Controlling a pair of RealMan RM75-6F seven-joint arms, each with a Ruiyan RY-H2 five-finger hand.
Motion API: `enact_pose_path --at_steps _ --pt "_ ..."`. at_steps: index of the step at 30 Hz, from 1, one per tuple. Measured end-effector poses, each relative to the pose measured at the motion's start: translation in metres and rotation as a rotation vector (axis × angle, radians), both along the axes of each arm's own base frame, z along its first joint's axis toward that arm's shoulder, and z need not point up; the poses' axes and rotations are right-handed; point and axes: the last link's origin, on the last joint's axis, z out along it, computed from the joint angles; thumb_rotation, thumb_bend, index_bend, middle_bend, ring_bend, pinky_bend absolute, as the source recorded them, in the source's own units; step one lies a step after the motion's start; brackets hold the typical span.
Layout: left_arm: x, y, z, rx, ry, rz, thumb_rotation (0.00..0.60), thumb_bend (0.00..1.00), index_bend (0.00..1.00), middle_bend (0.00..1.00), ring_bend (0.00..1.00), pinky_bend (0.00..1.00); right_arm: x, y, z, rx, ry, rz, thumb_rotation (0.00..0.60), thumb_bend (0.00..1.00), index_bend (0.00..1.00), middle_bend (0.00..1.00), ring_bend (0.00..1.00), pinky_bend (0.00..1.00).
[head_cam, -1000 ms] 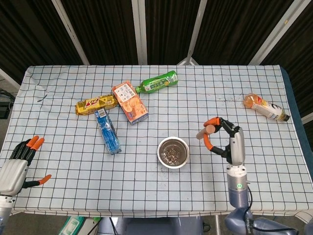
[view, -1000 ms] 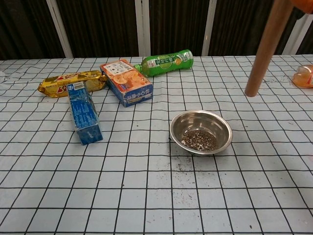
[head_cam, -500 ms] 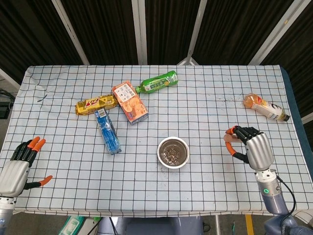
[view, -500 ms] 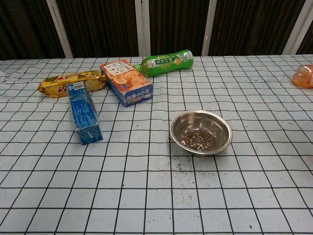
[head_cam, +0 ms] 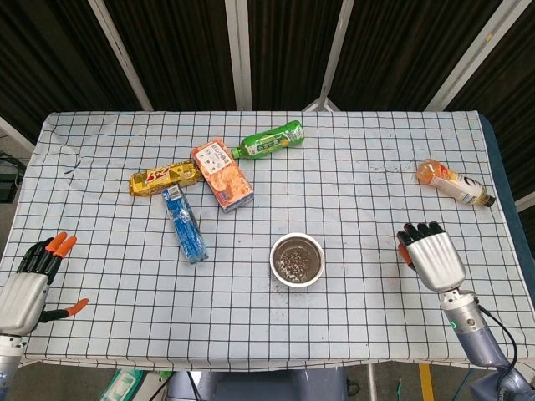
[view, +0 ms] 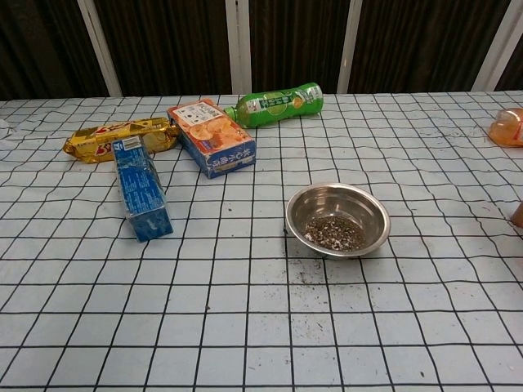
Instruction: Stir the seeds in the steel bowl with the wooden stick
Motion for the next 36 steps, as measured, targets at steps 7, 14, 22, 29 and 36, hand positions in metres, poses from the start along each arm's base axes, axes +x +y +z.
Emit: enact_pose_path --at_steps 7,14,22,29,36 --pt "0.0 -0.001 0.0 0.002 0.0 0.0 0.6 0.05 0.0 0.0 0.0 0.0 0.01 0.004 0.004 -0.007 -0.045 0.015 0.6 0.61 0.51 0.49 0.5 0.54" --pt "0.001 0.0 0.0 0.003 0.0 -0.003 0.6 0.05 0.0 0.0 0.0 0.0 0.01 0.006 0.008 -0.022 -0.061 0.009 0.6 0.61 0.45 0.45 0.46 0.5" --pt "0.001 -0.001 0.0 0.003 0.0 -0.003 0.6 0.05 0.0 0.0 0.0 0.0 0.018 0.009 0.012 -0.04 -0.103 0.029 0.6 0.61 0.27 0.32 0.28 0.31" --pt "0.001 -0.001 0.0 0.003 -0.002 -0.003 0.6 0.05 0.0 0.0 0.0 0.0 0.028 0.015 0.019 -0.059 -0.157 0.042 0.6 0.61 0.18 0.27 0.21 0.18" --pt "0.001 -0.002 0.0 0.004 -0.001 -0.008 0.6 0.05 0.0 0.0 0.0 0.0 0.044 0.026 0.033 -0.081 -0.236 0.066 0.6 0.61 0.18 0.26 0.21 0.18"
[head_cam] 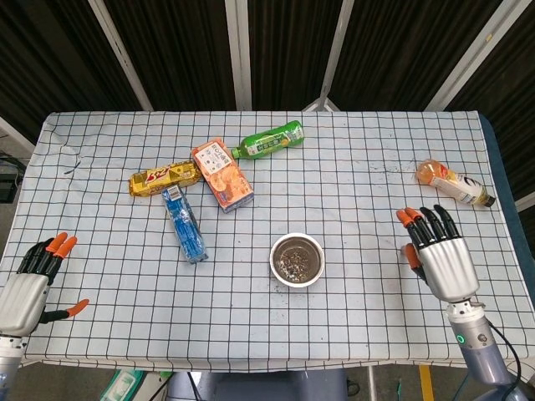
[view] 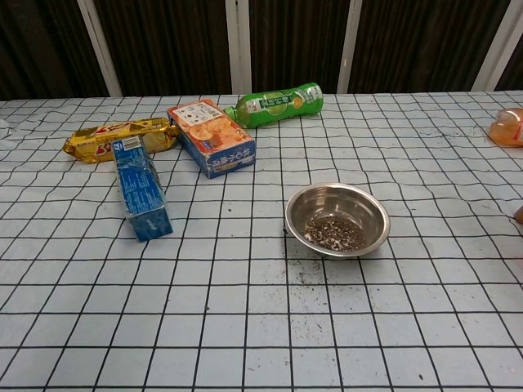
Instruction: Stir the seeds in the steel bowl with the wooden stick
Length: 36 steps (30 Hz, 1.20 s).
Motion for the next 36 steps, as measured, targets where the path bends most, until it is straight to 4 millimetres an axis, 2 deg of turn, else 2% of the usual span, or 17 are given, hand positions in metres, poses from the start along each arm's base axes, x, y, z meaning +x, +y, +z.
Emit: enact_pose_path --at_steps 6,14,17,19,21,23,26,32,36 --pt "0.0 -0.001 -0.001 -0.001 0.002 -0.001 0.6 0.05 0.0 0.0 0.0 0.0 0.015 0.011 0.015 -0.02 -0.049 0.039 0.6 0.61 0.18 0.26 0.21 0.18" --pt "0.0 0.0 -0.001 -0.001 0.003 0.001 0.6 0.05 0.0 0.0 0.0 0.0 0.013 0.011 0.015 -0.011 -0.037 0.02 0.6 0.61 0.18 0.25 0.2 0.14" --pt "0.0 0.0 0.0 -0.001 0.004 0.004 0.6 0.05 0.0 0.0 0.0 0.0 0.006 0.01 0.014 0.002 -0.023 -0.015 0.6 0.59 0.16 0.22 0.17 0.1" --pt "-0.001 0.0 0.0 0.001 0.005 0.006 0.6 0.05 0.0 0.0 0.0 0.0 -0.002 0.009 0.012 0.017 -0.004 -0.052 0.6 0.48 0.1 0.18 0.13 0.06" --pt "-0.002 0.001 0.001 0.002 0.011 0.008 0.6 0.05 0.0 0.0 0.0 0.0 -0.012 0.01 0.012 0.03 0.015 -0.091 0.6 0.33 0.02 0.12 0.06 0.01" --pt "-0.003 0.001 0.001 0.003 0.019 0.012 0.6 0.05 0.0 0.0 0.0 0.0 -0.023 0.013 0.012 0.046 0.029 -0.14 0.6 0.26 0.0 0.06 0.01 0.0" --pt "-0.004 0.002 0.002 0.002 0.041 0.016 0.6 0.05 0.0 0.0 0.0 0.0 -0.036 0.017 0.013 0.071 0.012 -0.211 0.6 0.23 0.0 0.0 0.0 0.0" --pt "-0.009 0.004 0.008 0.029 0.111 0.019 0.6 0.04 0.0 0.0 0.0 0.0 -0.045 0.031 0.015 0.141 -0.14 -0.279 0.6 0.23 0.0 0.0 0.0 0.0" --pt "-0.011 0.005 0.009 0.044 0.136 0.029 0.6 0.02 0.0 0.0 0.0 0.0 -0.053 0.048 0.017 0.181 -0.209 -0.324 0.6 0.23 0.0 0.0 0.0 0.0"
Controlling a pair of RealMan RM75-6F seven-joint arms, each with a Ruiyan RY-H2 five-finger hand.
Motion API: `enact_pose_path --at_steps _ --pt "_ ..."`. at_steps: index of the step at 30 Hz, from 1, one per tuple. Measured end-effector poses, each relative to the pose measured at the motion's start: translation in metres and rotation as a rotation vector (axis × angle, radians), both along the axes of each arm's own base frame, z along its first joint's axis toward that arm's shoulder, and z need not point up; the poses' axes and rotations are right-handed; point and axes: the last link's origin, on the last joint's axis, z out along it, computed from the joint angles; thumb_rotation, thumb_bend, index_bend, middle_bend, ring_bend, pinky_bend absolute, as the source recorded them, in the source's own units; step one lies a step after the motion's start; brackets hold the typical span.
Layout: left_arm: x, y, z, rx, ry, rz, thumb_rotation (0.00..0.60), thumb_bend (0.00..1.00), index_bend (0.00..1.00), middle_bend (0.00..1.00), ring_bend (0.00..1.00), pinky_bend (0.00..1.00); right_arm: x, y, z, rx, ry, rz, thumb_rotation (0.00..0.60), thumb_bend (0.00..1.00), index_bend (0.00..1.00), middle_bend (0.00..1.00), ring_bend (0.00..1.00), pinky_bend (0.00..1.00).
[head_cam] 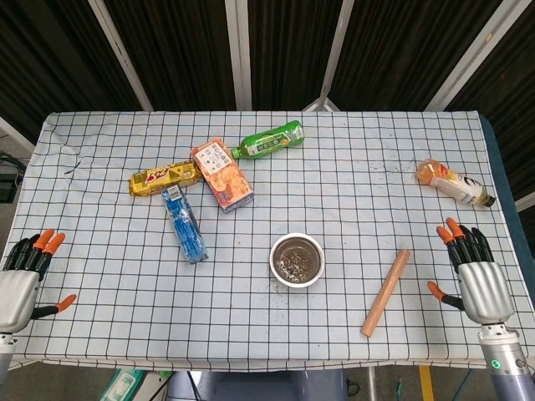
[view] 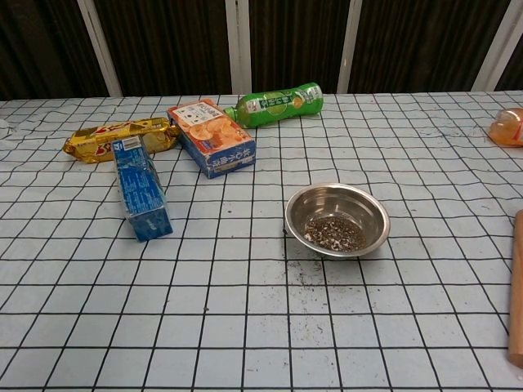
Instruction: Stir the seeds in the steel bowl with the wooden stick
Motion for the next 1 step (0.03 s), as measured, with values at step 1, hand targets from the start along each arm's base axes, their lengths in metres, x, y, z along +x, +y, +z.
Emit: enact_pose_path --at_steps 1 --pt "-0.0005 0.0001 -0.0001 0.002 0.002 0.003 0.6 0.02 0.0 0.0 0.0 0.0 -0.0016 0.0028 0.0004 0.004 -0.006 -0.01 0.6 0.23 0.0 0.0 0.0 0.0"
